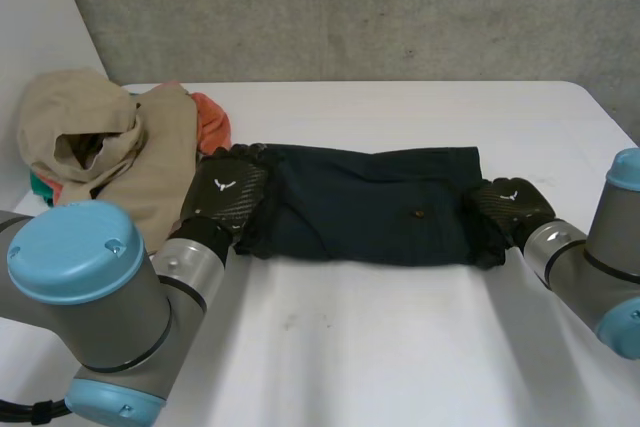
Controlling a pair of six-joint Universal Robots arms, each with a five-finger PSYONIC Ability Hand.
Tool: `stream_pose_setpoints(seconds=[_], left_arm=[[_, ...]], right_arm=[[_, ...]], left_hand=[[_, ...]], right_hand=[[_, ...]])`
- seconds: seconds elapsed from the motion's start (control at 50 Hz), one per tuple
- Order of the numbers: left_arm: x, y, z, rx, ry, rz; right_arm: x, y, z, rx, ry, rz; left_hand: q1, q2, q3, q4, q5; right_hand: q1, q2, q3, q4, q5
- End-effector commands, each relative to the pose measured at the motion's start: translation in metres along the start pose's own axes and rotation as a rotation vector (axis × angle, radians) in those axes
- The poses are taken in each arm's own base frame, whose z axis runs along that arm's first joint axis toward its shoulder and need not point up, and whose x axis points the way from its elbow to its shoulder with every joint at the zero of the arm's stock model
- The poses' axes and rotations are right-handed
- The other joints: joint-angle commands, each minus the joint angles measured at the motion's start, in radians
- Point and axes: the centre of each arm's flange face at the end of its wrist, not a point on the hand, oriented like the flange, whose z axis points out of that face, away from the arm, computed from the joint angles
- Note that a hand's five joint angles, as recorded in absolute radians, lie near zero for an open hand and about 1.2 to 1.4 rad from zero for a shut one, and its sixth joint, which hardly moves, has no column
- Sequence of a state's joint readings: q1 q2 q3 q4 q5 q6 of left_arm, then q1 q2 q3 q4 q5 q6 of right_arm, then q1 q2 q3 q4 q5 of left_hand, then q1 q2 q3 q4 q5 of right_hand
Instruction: Fold the laundry.
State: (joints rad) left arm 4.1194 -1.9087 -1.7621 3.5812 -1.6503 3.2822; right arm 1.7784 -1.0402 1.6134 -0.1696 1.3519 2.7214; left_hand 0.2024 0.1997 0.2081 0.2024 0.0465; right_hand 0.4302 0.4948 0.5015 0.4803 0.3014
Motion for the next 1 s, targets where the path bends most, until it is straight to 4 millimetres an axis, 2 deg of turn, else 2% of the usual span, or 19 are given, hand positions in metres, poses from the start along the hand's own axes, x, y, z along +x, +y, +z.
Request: stream_pose_setpoints(seconds=[0.02,0.16,0.26,0.34,0.4,0.48,0.5,0.54,0.56,0.6,0.64,0.66,0.68,0.76,0.82,0.88,0.92,0.94,1.0], left_arm=[[0.000,-0.003,0.000,0.010,-0.001,0.006],[-0.001,-0.004,0.001,0.014,-0.005,0.004],[-0.004,-0.009,0.001,0.029,-0.016,0.004],[-0.006,-0.015,0.001,0.047,-0.023,0.002],[-0.007,-0.019,0.000,0.057,-0.026,0.001],[-0.007,-0.023,0.001,0.069,-0.028,0.000],[-0.007,-0.024,0.001,0.075,-0.029,0.000],[-0.008,-0.026,0.001,0.079,-0.033,0.001],[-0.008,-0.027,0.002,0.083,-0.035,0.000],[-0.010,-0.029,0.002,0.087,-0.040,0.000],[-0.014,-0.032,0.002,0.098,-0.054,-0.002],[-0.016,-0.034,0.003,0.101,-0.061,-0.002],[-0.018,-0.036,0.003,0.107,-0.072,-0.004],[-0.023,-0.042,0.006,0.126,-0.102,-0.005],[-0.028,-0.051,0.011,0.153,-0.135,-0.010],[-0.034,-0.061,0.017,0.182,-0.166,-0.012],[-0.039,-0.075,0.024,0.224,-0.194,-0.018],[-0.040,-0.083,0.029,0.249,-0.200,-0.022],[-0.040,-0.093,0.041,0.283,-0.201,-0.022]], right_arm=[[0.004,0.005,0.014,0.003,0.023,-0.049],[0.015,0.001,0.007,-0.003,0.049,-0.049],[0.067,-0.015,-0.015,0.003,0.178,-0.113],[0.099,-0.019,-0.023,-0.020,0.257,-0.205],[0.101,-0.025,-0.023,-0.007,0.254,-0.278],[0.055,-0.058,-0.020,0.118,0.158,-0.419],[0.033,-0.075,-0.021,0.187,0.118,-0.465],[0.013,-0.089,-0.023,0.257,0.080,-0.501],[-0.011,-0.099,-0.024,0.322,0.030,-0.527],[-0.030,-0.102,-0.025,0.370,-0.022,-0.549],[-0.066,-0.097,-0.025,0.427,-0.137,-0.590],[-0.080,-0.093,-0.026,0.441,-0.184,-0.605],[-0.111,-0.084,-0.030,0.473,-0.287,-0.649],[-0.159,-0.063,-0.038,0.500,-0.441,-0.717],[-0.169,-0.059,-0.039,0.501,-0.465,-0.718],[-0.171,-0.059,-0.040,0.496,-0.476,-0.686],[-0.165,-0.064,-0.039,0.462,-0.486,-0.536],[-0.156,-0.073,-0.041,0.445,-0.480,-0.419],[-0.129,-0.095,-0.051,0.421,-0.444,-0.165]], left_hand=[[-0.012,-0.010,-0.018,-0.012,-0.031],[-0.015,-0.013,-0.021,-0.015,-0.034],[-0.015,-0.013,-0.021,-0.015,-0.034],[-0.015,-0.013,-0.021,-0.015,-0.034],[-0.015,-0.013,-0.021,-0.015,-0.034],[-0.015,-0.013,-0.021,-0.015,-0.034],[-0.015,-0.013,-0.021,-0.015,-0.034],[-0.015,-0.013,-0.021,-0.015,-0.034],[-0.015,-0.013,-0.021,-0.015,-0.034],[-0.015,-0.013,-0.021,-0.015,-0.034],[-0.012,-0.010,-0.018,-0.012,-0.031],[-0.012,-0.010,-0.018,-0.012,-0.031],[-0.012,-0.010,-0.018,-0.012,-0.031],[-0.012,-0.010,-0.018,-0.012,-0.031],[-0.012,-0.010,-0.018,-0.012,-0.031],[-0.012,-0.010,-0.018,-0.012,-0.031],[-0.009,-0.007,-0.015,-0.009,-0.028],[-0.009,-0.007,-0.015,-0.009,-0.028],[-0.006,-0.004,-0.012,-0.006,-0.025]], right_hand=[[0.966,0.901,0.895,0.916,0.920],[0.966,0.901,0.895,0.916,0.920],[0.966,0.901,0.895,0.916,0.920],[0.966,0.901,0.895,0.916,0.920],[0.966,0.901,0.895,0.916,0.920],[0.966,0.901,0.895,0.916,0.920],[0.966,0.901,0.895,0.916,0.920],[0.966,0.901,0.895,0.916,0.920],[0.966,0.901,0.895,0.916,0.920],[0.966,0.901,0.895,0.916,0.920],[0.966,0.901,0.895,0.916,0.920],[0.966,0.901,0.895,0.916,0.920],[0.966,0.901,0.895,0.916,0.920],[0.966,0.901,0.895,0.916,0.920],[0.880,0.815,0.809,0.830,0.834],[0.352,0.287,0.281,0.302,0.306],[-0.146,-0.211,-0.217,-0.196,-0.192],[-0.256,-0.320,-0.327,-0.306,-0.301],[-0.256,-0.320,-0.327,-0.306,-0.301]])
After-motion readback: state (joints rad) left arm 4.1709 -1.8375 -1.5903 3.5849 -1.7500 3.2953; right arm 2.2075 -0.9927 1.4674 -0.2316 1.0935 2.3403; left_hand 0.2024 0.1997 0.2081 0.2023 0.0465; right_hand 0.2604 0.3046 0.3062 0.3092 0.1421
